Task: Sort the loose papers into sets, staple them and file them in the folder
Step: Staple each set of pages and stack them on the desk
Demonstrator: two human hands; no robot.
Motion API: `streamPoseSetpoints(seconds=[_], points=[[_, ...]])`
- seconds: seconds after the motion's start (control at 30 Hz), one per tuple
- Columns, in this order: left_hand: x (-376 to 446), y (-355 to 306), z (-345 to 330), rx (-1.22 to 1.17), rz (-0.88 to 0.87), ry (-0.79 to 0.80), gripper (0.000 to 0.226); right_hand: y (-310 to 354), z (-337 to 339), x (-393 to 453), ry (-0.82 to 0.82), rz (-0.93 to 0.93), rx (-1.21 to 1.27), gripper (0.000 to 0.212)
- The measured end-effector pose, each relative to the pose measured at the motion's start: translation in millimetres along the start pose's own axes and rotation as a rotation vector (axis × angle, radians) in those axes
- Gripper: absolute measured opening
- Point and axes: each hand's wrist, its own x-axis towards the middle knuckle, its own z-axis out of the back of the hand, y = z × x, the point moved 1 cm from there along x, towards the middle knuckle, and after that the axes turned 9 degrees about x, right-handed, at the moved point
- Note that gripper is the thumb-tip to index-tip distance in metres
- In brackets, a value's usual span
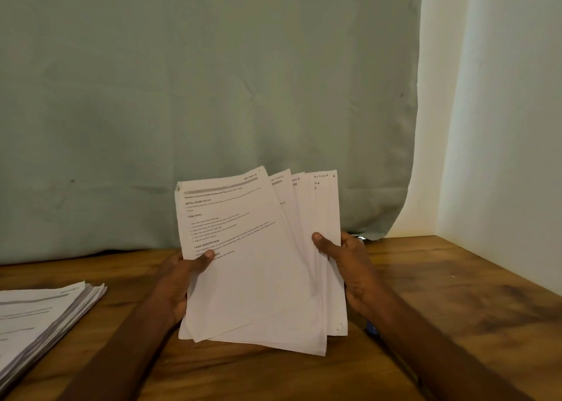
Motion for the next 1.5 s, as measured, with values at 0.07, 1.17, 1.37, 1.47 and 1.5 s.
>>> streamPoseSetpoints(seconds=[0.07,1.17,1.37,1.47,1.5], points=[[0.9,0.9,0.5,-0.028,0.012,-0.004,0.036,0.6,0.7,0.5,-0.009,-0.002,0.003,0.028],[3.5,8.0,-6.1,-0.002,-0.028,0.051,0.050,4.8,2.0,-1.6,-0.089,0.379,-0.139,0.039],[5.5,9.0,-2.6,0.038,-0.042,0.034,0.049,5.4,-0.9,-3.2,-0.089,0.325,-0.135,0.015],[7.5,9.9,-2.7,0.058,-0.068,0.045,0.035,7.5,-2.8,-3.8,-0.051,0.304,-0.097,0.009],[7.8,10.3,-2.5,0.057,-0.072,0.053,0.033,7.8,-3.4,-4.5,-0.030,0.292,-0.096,0.008]])
